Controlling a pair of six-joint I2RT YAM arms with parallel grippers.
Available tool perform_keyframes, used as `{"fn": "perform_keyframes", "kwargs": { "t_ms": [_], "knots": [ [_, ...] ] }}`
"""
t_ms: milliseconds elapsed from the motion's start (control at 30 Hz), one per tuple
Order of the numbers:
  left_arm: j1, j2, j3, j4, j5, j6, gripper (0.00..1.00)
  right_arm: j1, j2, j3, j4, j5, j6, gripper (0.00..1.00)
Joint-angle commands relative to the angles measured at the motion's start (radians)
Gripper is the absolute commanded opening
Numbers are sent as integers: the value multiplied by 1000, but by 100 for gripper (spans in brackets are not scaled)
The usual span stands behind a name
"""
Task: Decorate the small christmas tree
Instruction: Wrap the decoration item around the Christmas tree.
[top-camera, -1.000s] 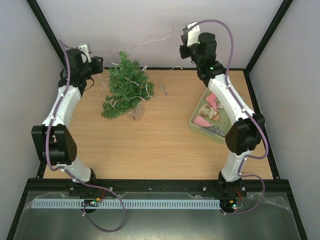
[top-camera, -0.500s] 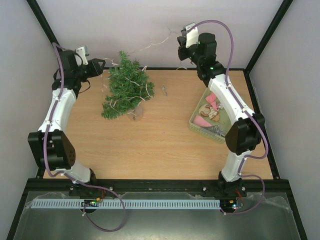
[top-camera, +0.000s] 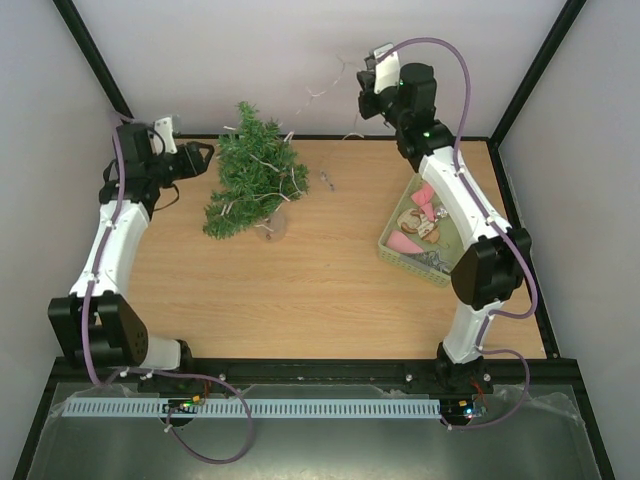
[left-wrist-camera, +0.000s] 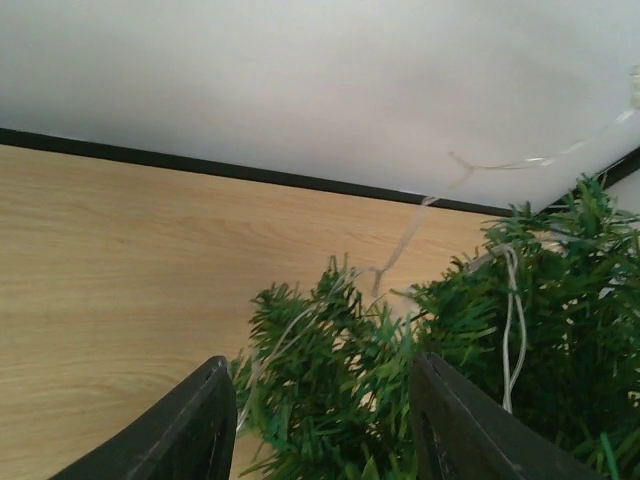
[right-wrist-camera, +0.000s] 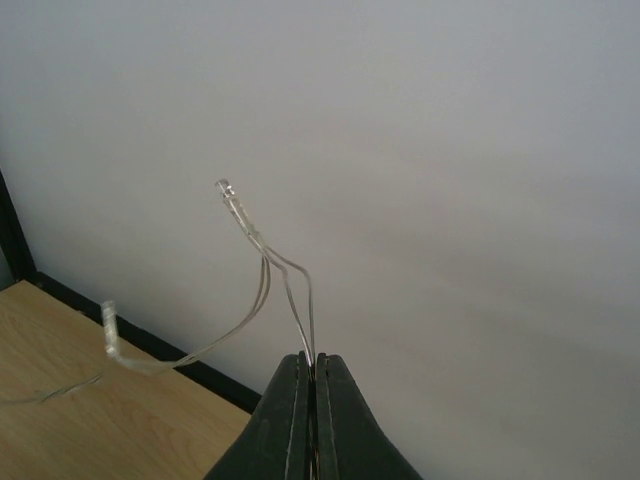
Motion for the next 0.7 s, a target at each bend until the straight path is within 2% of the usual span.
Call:
{"fn": "perform_keyframes", "kwargs": {
  "t_ms": [0, 100, 433, 667],
  "knots": [
    [5, -96, -76, 4, -112, -37, 49, -21, -4, 78, -17, -10, 8, 2],
    [6, -150, -148, 25, -142, -64, 47, -28, -12, 92, -34, -10, 8, 2],
    [6, -309, -327, 9, -72, -171, 45, -28, -42, 70, -38, -47, 14, 2],
    [8, -371, -382, -13, -110, -383, 44, -28, -50, 64, -35, -60, 21, 2]
  ]
}}
